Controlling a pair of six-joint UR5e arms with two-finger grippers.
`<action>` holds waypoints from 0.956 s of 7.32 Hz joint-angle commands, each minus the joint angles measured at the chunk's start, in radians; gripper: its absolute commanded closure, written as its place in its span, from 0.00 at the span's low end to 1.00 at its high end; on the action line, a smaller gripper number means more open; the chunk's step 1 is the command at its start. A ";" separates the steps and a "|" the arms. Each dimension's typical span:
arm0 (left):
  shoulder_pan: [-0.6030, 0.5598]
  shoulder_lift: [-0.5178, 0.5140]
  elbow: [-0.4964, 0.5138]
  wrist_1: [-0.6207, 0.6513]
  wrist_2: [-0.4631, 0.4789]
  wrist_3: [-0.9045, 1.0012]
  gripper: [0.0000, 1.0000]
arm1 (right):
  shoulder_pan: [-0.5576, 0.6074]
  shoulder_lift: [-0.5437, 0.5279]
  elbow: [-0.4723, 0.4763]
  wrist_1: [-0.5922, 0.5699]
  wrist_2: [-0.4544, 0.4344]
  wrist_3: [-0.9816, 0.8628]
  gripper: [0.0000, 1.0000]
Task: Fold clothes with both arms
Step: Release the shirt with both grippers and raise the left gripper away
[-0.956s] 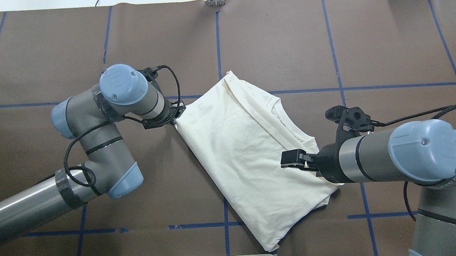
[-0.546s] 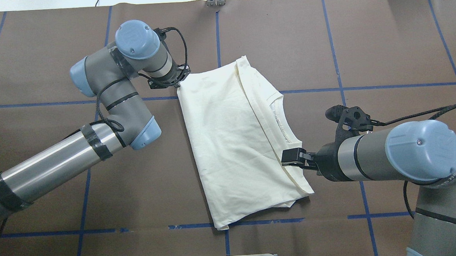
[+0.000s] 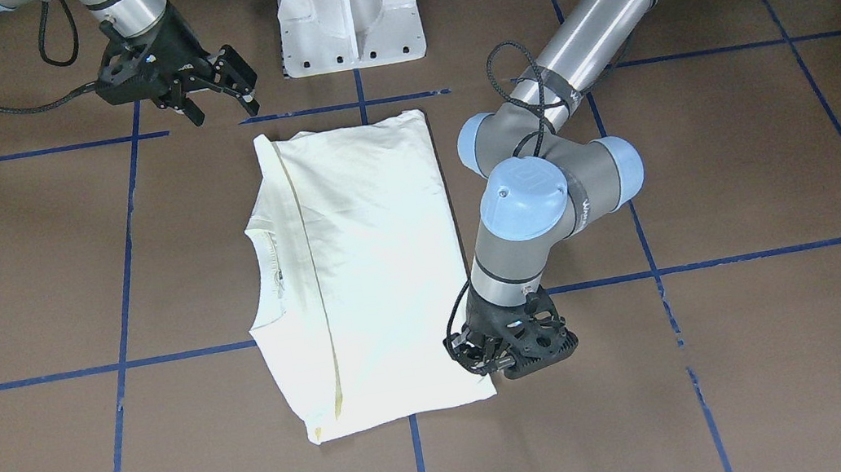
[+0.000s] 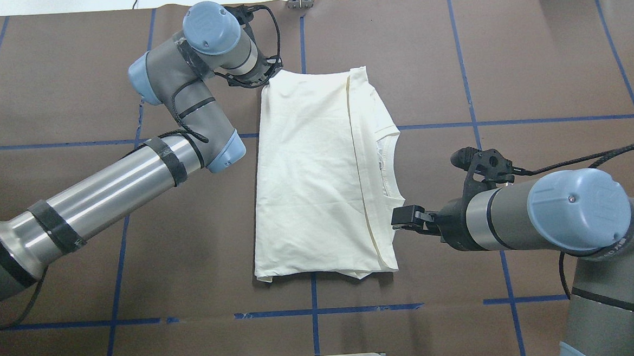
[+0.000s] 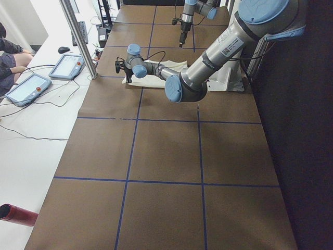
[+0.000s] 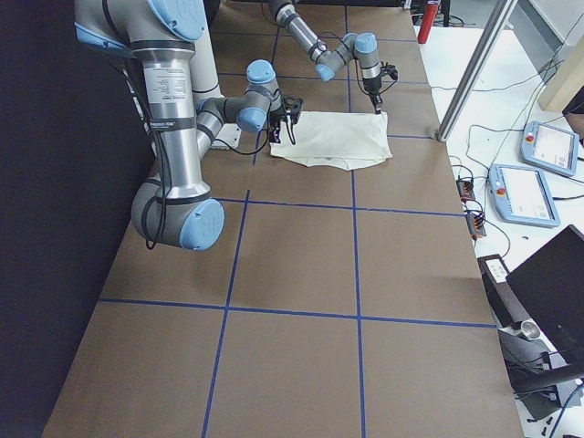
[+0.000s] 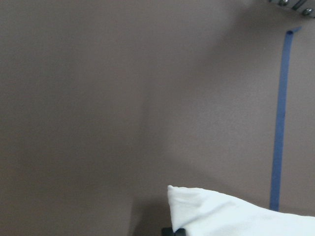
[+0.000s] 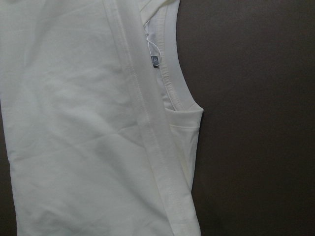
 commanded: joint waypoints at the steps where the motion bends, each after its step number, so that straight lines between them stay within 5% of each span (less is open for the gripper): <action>1: -0.001 -0.004 0.062 -0.097 0.050 0.030 0.45 | -0.002 0.001 -0.013 0.001 -0.008 0.000 0.00; 2: -0.001 -0.004 0.075 -0.098 0.084 0.071 0.00 | -0.004 0.001 -0.026 0.000 -0.010 -0.001 0.00; 5: -0.047 0.022 0.017 -0.046 0.012 0.149 0.00 | 0.008 0.033 -0.079 -0.032 -0.007 -0.020 0.00; 7: -0.045 0.151 -0.238 0.095 -0.075 0.160 0.00 | 0.007 0.166 -0.144 -0.206 -0.007 -0.111 0.00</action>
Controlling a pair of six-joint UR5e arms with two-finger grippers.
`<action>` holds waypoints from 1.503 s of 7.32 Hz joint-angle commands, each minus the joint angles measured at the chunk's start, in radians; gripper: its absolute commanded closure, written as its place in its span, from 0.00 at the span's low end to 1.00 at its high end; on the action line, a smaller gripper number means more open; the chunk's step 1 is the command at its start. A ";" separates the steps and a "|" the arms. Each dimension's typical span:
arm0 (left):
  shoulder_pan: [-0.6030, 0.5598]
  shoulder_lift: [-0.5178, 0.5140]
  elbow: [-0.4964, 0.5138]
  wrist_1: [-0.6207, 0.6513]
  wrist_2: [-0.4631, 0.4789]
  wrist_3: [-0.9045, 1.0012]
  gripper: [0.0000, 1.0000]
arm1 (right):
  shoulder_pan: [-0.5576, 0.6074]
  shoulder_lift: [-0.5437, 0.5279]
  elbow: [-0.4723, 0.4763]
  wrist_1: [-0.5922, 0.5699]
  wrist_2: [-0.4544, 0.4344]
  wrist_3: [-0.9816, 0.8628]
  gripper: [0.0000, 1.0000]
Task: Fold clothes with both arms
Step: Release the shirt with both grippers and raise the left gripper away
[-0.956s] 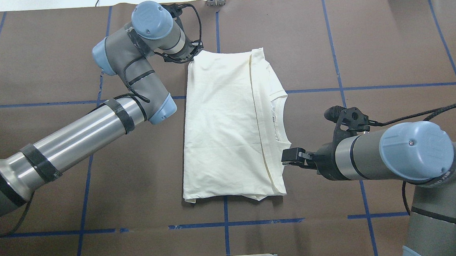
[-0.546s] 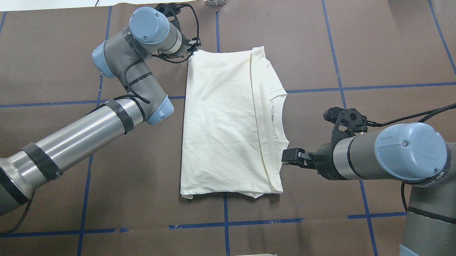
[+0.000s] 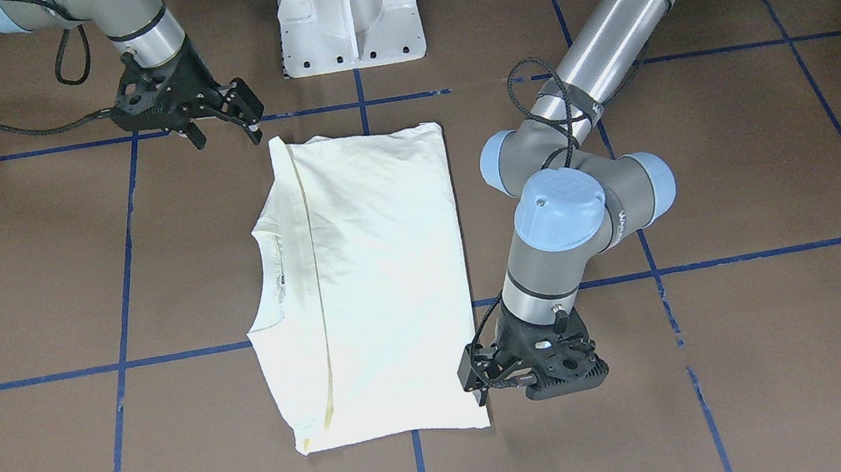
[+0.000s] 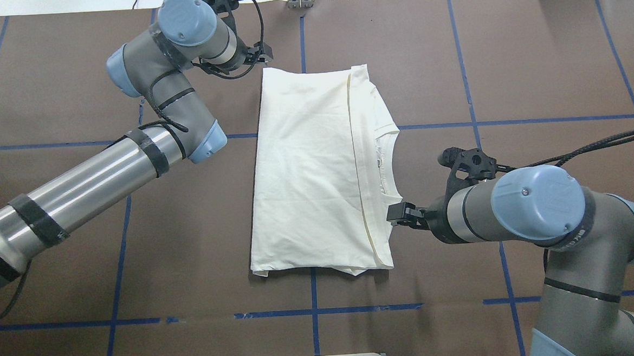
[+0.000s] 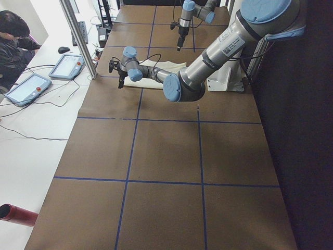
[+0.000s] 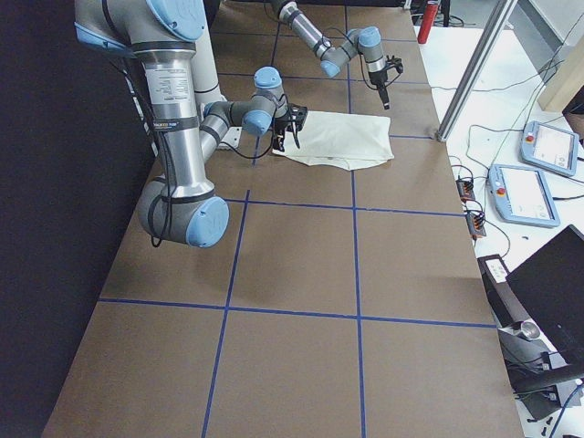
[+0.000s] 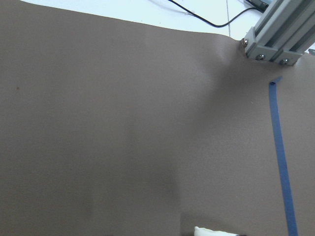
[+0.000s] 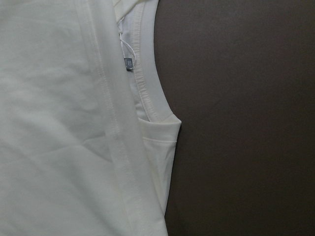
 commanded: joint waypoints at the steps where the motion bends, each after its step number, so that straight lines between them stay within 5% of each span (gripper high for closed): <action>1: -0.001 0.135 -0.271 0.147 -0.048 0.045 0.00 | -0.003 0.123 -0.088 -0.139 -0.001 -0.084 0.00; 3: -0.001 0.214 -0.430 0.224 -0.063 0.063 0.00 | -0.029 0.190 -0.211 -0.144 0.000 -0.104 0.00; 11: 0.007 0.236 -0.437 0.206 -0.071 0.067 0.00 | -0.088 0.198 -0.242 -0.263 0.039 -0.230 0.00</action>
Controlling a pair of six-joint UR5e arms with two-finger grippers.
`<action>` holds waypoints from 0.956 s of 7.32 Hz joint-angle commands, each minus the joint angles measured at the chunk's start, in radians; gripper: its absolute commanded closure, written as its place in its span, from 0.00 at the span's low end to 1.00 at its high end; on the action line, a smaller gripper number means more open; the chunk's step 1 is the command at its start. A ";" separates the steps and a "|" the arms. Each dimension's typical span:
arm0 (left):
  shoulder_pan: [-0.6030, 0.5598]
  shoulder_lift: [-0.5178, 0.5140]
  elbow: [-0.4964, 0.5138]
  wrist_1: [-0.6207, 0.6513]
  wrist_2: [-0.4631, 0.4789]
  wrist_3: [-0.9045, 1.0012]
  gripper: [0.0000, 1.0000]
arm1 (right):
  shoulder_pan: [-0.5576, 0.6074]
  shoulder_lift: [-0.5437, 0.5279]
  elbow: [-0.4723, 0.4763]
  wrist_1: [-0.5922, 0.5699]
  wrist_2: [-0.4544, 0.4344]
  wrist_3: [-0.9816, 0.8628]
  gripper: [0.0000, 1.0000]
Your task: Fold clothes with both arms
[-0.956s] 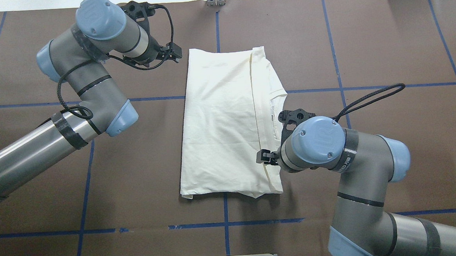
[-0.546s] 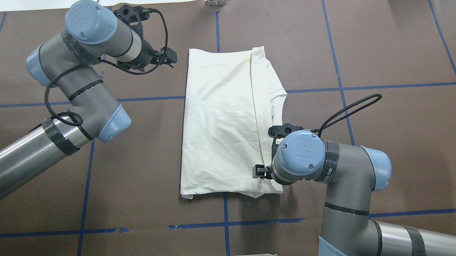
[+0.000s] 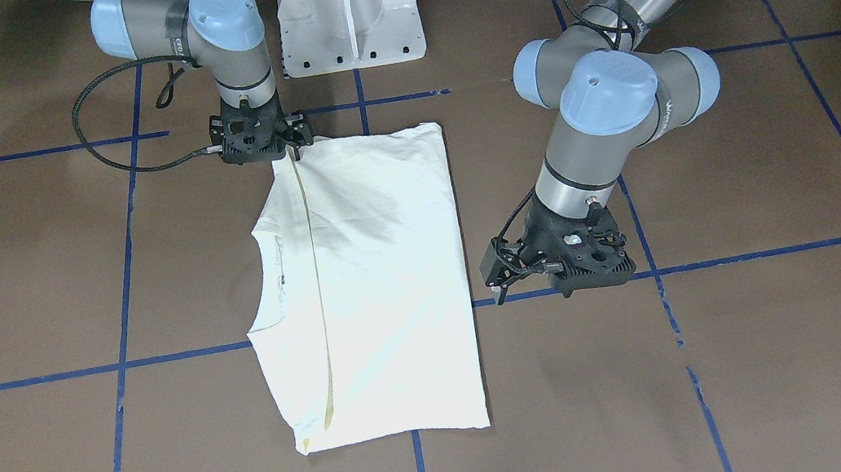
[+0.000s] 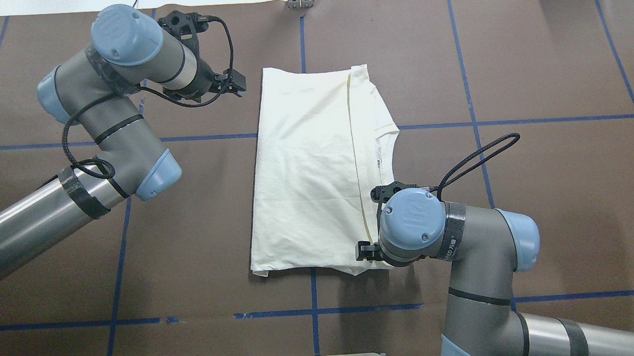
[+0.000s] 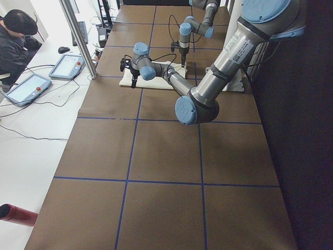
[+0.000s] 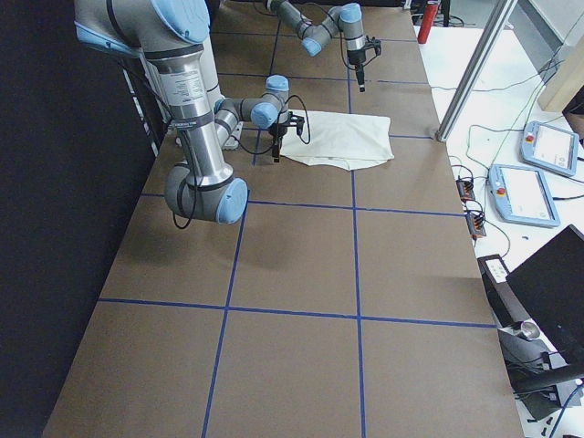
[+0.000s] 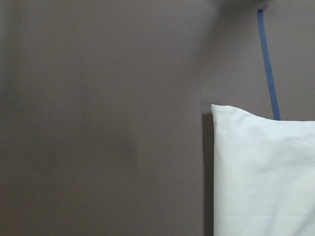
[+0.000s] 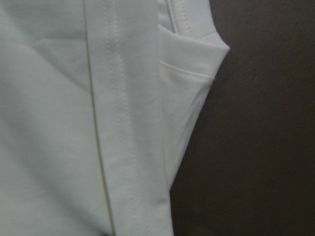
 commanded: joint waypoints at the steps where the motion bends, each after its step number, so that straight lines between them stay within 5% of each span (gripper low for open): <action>1: 0.005 -0.001 0.000 -0.004 0.000 0.000 0.00 | 0.002 -0.004 0.000 -0.031 0.001 -0.023 0.00; 7: 0.016 -0.008 -0.003 -0.006 0.000 -0.009 0.00 | 0.044 -0.126 0.072 -0.078 0.001 -0.099 0.00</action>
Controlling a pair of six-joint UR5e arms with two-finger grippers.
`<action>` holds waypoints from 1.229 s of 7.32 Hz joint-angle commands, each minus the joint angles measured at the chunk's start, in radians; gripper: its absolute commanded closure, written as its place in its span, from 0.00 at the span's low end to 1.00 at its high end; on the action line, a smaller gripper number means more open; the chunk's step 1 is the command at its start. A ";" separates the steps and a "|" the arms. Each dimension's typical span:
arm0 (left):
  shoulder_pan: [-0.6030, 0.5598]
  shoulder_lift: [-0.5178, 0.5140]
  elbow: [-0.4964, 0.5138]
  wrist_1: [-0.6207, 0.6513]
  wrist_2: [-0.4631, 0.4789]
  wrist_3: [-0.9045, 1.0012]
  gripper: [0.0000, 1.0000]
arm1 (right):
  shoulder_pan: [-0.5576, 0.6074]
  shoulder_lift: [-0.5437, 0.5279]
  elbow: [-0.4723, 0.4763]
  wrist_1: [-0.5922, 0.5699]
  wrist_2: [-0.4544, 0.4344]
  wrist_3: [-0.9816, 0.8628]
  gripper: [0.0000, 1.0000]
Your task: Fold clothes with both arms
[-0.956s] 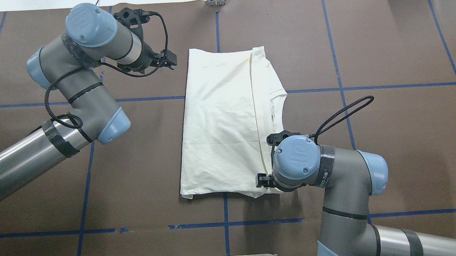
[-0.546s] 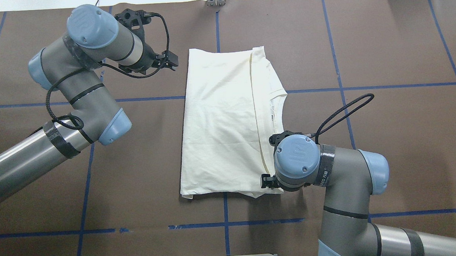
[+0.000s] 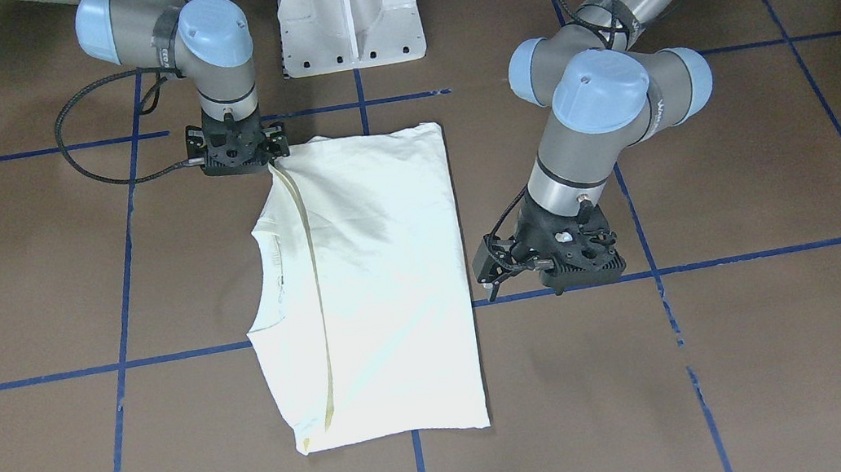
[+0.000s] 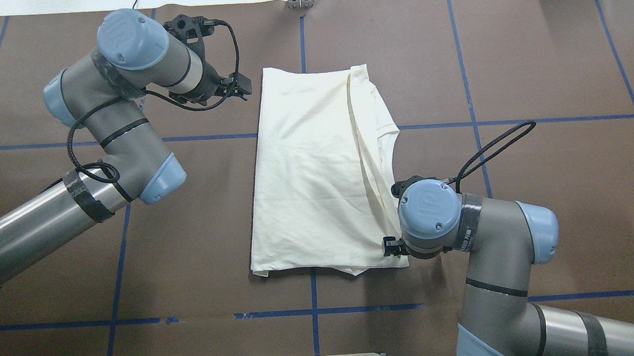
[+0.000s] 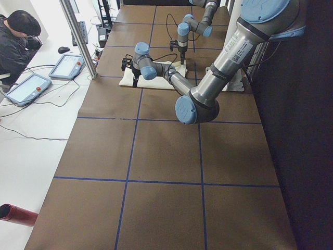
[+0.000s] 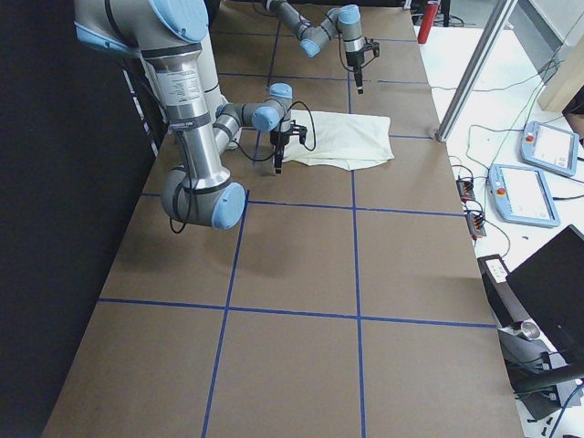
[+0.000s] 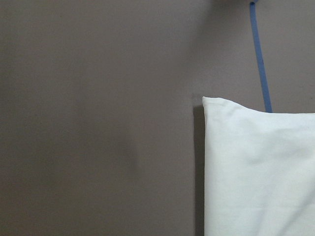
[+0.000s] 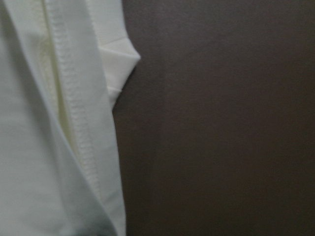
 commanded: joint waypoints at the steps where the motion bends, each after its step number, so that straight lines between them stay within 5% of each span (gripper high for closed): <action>1: 0.001 -0.002 -0.001 0.000 0.000 -0.001 0.00 | 0.030 -0.073 0.086 -0.002 0.002 -0.019 0.00; 3: 0.001 -0.006 -0.001 0.003 0.000 -0.001 0.00 | 0.154 0.009 0.083 -0.016 0.088 -0.063 0.00; 7: 0.001 -0.005 -0.002 0.003 -0.043 0.018 0.00 | 0.204 0.297 -0.243 -0.002 0.086 -0.113 0.00; 9: 0.001 -0.005 -0.002 0.001 -0.044 0.029 0.00 | 0.219 0.356 -0.343 -0.001 0.086 -0.155 0.00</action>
